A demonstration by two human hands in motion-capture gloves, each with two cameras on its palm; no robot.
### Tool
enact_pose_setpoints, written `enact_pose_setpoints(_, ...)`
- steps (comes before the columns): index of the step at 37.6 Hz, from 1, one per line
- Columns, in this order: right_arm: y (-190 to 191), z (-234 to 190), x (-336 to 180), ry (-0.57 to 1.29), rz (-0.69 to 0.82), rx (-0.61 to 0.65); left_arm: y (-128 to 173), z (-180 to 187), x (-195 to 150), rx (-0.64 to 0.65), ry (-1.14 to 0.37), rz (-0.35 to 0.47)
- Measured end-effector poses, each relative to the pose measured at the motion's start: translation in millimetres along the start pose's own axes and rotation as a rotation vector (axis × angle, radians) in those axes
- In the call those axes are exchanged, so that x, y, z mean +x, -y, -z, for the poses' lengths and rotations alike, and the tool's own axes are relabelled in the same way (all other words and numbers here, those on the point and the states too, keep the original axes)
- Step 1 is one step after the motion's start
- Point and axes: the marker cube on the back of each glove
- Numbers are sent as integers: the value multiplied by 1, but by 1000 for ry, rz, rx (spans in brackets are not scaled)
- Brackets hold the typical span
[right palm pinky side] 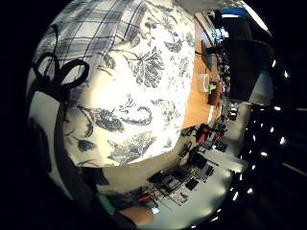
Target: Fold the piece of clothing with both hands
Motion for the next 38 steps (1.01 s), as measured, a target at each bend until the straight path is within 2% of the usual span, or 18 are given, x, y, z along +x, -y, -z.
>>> enact_pose_setpoints(13, -10, 31, -1, -61, 29, 22, -35, 42, -4, -16, 57, -42)
enact_pose_setpoints(19, -18, 60, 1, -94, 35, 48, -32, 59, -13, 17, 103, -24)
enact_pose_setpoints(29, -20, 129, 7, -159, -8, 142, -28, 119, -30, 123, 133, 26)
enact_pose_setpoints(38, -28, 172, 6, -144, -9, 180, -41, 159, -41, 132, 142, 60)
